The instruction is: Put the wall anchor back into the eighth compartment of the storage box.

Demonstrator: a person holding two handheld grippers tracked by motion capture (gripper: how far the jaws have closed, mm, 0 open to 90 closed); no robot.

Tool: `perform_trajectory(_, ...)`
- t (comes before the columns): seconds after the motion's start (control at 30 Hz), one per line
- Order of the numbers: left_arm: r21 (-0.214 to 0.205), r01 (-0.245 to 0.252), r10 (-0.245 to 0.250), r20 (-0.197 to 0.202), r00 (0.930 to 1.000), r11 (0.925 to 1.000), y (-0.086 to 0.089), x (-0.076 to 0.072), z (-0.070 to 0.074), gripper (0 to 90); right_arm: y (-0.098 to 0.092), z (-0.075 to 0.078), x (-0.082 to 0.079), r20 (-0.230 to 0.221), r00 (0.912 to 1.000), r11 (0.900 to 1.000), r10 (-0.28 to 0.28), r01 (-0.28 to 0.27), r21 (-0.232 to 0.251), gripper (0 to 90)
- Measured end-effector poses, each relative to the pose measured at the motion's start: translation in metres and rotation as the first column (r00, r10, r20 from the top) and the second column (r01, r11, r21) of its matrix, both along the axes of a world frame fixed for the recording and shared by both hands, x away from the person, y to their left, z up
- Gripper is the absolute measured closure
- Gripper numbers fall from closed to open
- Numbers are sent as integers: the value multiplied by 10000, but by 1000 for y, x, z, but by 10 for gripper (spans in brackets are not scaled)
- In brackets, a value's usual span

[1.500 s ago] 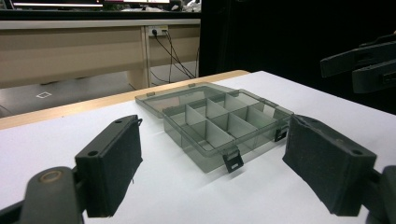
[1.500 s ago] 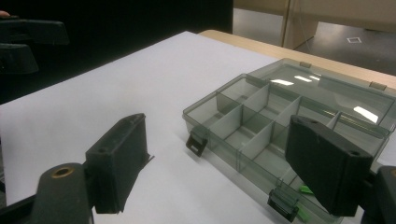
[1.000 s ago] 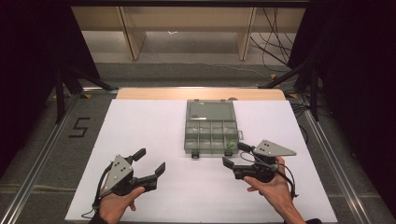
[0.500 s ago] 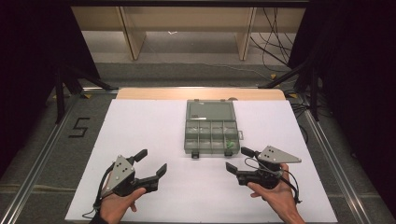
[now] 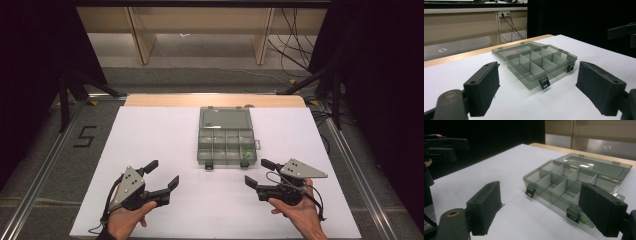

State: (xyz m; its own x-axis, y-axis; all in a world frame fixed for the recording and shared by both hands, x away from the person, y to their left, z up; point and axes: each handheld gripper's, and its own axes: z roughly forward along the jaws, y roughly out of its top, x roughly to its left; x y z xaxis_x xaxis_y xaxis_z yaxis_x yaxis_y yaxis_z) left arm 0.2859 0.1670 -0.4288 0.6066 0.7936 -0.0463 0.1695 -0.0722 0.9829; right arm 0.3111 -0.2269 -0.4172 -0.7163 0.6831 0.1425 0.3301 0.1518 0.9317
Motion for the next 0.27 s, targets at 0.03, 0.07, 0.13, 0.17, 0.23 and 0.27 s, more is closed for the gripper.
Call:
perform_trajectory(0.03, -1, -4, 4, -3, 10000, 10000, 0, 0, 0, 176, 1, 0, 0, 23, 10000, 10000, 5, -6, 66, 187)
perform_trajectory(0.07, 8, 0, 0, 9, 10000, 10000, 0, 0, 0, 175, 1, -1, 0, 23, 10000, 9999, 38, -38, 126, 185)
perform_trajectory(0.13, 0, -11, 11, 7, 10000, 10000, 0, 0, 0, 175, 2, -1, 0, -83, 9999, 9999, 105, -106, -34, 185)
perform_trajectory(0.17, -3, -7, 7, 14, 10000, 10000, 0, 0, 0, 175, 2, -1, 0, -83, 9999, 9999, 105, -106, -34, 185)
perform_trajectory(0.23, -5, -2, 2, 27, 10000, 10000, 0, 0, 0, 176, 3, -1, 0, 31, 10000, 10000, 77, -77, 6, 185)
perform_trajectory(0.27, -15, -3, 3, 26, 10000, 10000, 0, 0, 0, 175, 3, -1, 0, 11, 10000, 9999, 64, -64, -81, 186)
